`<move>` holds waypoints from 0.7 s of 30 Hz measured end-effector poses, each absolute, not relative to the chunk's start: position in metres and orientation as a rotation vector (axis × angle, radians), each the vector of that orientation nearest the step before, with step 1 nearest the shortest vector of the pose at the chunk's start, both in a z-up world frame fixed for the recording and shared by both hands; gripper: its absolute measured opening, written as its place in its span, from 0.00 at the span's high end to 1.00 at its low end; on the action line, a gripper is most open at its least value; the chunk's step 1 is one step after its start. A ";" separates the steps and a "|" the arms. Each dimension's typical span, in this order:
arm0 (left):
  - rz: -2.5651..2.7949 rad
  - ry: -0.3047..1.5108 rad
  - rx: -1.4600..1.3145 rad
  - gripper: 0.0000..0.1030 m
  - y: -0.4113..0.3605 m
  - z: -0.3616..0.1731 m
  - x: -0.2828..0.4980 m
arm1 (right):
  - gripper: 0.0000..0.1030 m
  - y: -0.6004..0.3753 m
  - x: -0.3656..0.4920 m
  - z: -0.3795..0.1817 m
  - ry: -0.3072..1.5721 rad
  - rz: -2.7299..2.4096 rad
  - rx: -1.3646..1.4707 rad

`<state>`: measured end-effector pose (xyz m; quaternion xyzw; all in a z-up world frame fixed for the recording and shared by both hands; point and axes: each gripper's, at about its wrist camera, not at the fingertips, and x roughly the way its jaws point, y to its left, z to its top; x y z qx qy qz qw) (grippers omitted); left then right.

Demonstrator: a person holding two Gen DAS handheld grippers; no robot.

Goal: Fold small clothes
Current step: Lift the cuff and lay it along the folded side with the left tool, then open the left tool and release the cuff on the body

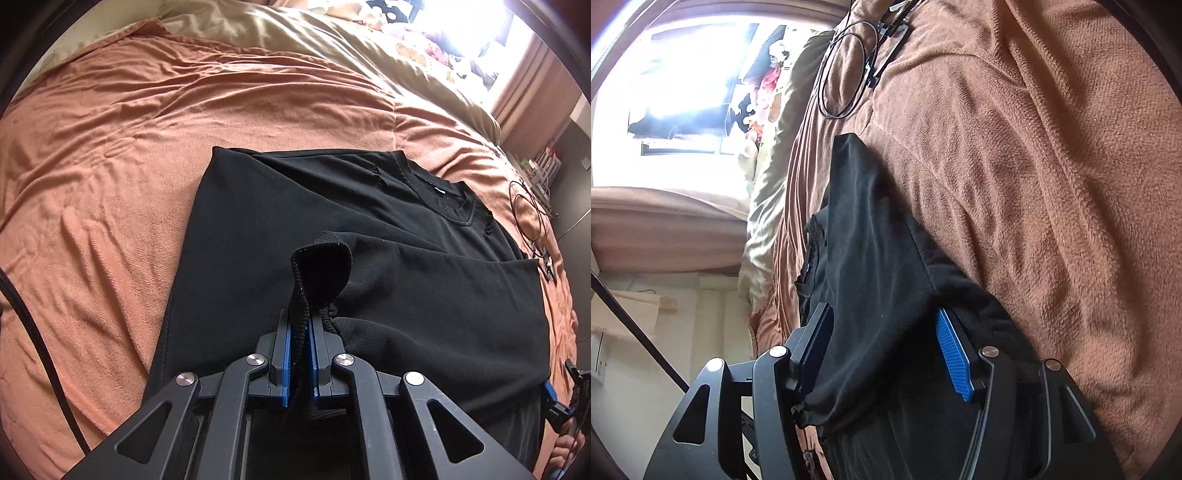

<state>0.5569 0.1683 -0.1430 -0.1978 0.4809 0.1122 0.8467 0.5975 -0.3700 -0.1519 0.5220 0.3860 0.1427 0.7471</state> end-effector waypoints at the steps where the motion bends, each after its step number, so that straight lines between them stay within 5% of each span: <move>1: 0.234 1.014 -0.424 0.92 0.169 -0.142 0.557 | 0.47 -0.372 0.598 -0.154 0.843 0.309 1.148; 21: 0.293 1.052 -0.422 0.85 0.191 -0.135 0.539 | 0.48 -0.360 0.583 -0.138 0.882 0.295 1.092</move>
